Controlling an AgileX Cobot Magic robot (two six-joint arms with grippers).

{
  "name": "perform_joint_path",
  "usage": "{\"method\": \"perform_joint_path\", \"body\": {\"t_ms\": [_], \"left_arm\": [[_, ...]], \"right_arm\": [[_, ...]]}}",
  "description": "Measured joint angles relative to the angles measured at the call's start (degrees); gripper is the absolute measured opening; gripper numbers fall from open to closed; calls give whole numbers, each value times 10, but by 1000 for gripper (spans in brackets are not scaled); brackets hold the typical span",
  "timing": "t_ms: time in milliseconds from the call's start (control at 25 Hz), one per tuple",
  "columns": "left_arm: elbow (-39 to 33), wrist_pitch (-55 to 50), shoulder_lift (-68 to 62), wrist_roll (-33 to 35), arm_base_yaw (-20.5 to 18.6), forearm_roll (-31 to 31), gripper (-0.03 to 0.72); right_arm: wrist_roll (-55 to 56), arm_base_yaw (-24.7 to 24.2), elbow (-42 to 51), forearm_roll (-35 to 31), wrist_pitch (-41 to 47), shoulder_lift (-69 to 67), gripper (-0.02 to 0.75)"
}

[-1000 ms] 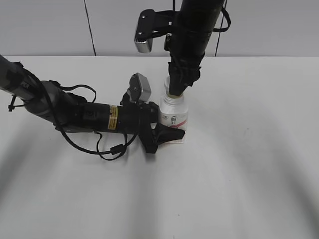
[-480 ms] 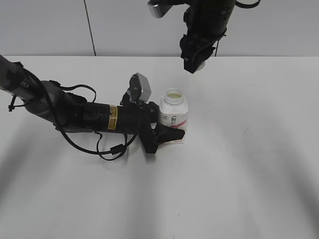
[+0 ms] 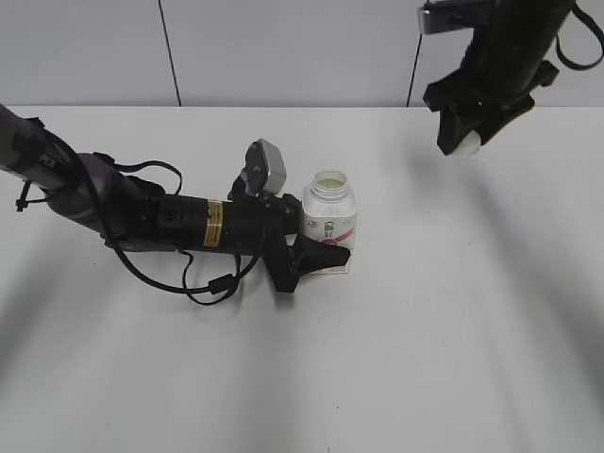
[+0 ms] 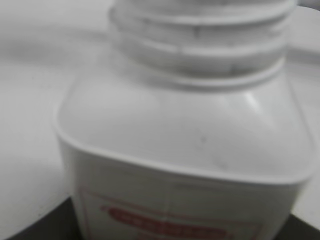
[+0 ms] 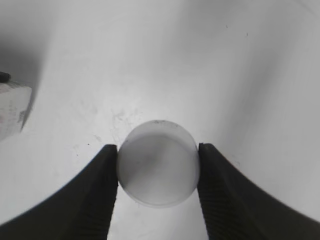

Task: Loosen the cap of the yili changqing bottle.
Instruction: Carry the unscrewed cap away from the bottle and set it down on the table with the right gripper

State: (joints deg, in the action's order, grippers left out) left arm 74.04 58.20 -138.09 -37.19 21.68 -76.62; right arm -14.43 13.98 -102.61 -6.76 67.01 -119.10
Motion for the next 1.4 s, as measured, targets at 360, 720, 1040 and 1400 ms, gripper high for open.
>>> {"method": "perform_joint_path", "body": {"t_ms": [360,720,1040,1400], "left_arm": [[0,0,0,0,0,-1,403],[0,-1,0,0,0,-1,403],[0,-1,0,0,0,-1,403],[0,-1,0,0,0,0,403]], "right_arm": [[29,-69,164,-31,-117,13,388],[44,-129,304,-40,-226,64,388],[45,-149,350,-32,-289,64,388],[46,-149,352,-1,-291,55,388]]}}
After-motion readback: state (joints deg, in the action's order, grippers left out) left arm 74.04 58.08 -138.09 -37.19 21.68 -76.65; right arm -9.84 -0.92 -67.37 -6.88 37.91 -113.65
